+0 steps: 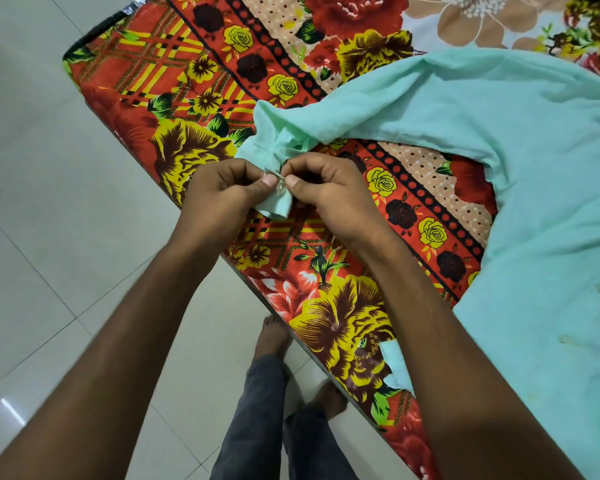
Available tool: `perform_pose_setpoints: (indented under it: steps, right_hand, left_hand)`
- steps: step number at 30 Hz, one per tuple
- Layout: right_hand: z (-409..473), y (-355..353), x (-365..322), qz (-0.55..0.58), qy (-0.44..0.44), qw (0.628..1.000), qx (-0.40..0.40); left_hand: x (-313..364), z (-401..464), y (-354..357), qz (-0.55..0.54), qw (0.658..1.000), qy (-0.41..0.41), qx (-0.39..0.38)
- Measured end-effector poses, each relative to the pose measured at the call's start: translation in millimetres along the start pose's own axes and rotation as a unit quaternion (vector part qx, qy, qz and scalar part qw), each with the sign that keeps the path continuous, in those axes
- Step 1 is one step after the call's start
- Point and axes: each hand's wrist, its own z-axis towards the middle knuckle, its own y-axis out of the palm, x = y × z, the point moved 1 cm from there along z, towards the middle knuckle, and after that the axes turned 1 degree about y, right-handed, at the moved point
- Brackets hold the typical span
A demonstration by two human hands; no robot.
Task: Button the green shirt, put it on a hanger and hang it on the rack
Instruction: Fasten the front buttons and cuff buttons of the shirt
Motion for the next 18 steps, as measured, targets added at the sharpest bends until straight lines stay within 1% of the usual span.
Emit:
perform_pose_setpoints:
  steps: [2,4,6,7,9,11,15,18]
  right_hand:
    - [0,-1,0,-0.014,-0.005,1.000,0.014]
    - [-3,2,1,-0.062,-0.043,0.994,0.081]
    - [-9,6,2,-0.110,-0.097,0.976,0.159]
    - [-13,9,3,-0.127,-0.119,0.970,0.173]
    - [-17,14,4,-0.166,-0.144,0.962,0.163]
    - [-18,18,7,-0.189,-0.152,0.957,0.160]
    - [-18,23,9,-0.183,-0.157,0.950,0.197]
    - [-21,27,7,-0.197,-0.176,0.938,0.225]
  left_hand:
    - [1,0,0,-0.007,1.000,0.000,0.002]
    - [4,0,1,-0.013,1.000,-0.001,0.008]
    - [8,1,3,-0.018,1.000,-0.001,0.022]
    - [10,1,3,-0.022,0.999,-0.004,0.030]
    - [12,2,3,-0.034,0.999,-0.014,0.036]
    - [13,3,3,-0.034,0.998,-0.023,0.041]
    - [16,4,6,-0.035,0.998,-0.033,0.046]
    - [19,4,8,-0.026,0.998,-0.037,0.047]
